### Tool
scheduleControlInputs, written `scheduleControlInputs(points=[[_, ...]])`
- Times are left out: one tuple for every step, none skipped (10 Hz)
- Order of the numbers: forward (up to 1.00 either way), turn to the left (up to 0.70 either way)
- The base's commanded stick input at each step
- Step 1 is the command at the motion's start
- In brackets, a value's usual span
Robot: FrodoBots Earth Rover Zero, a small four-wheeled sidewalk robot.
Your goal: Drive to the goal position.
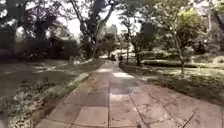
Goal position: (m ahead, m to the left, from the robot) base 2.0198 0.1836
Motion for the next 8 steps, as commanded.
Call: scheduleControlInputs(points=[[0.70, 0.00], [0.70, 0.00], [0.70, 0.00], [0.70, -0.01], [0.70, -0.03], [0.70, -0.29], [0.70, -0.35], [0.70, -0.35]])
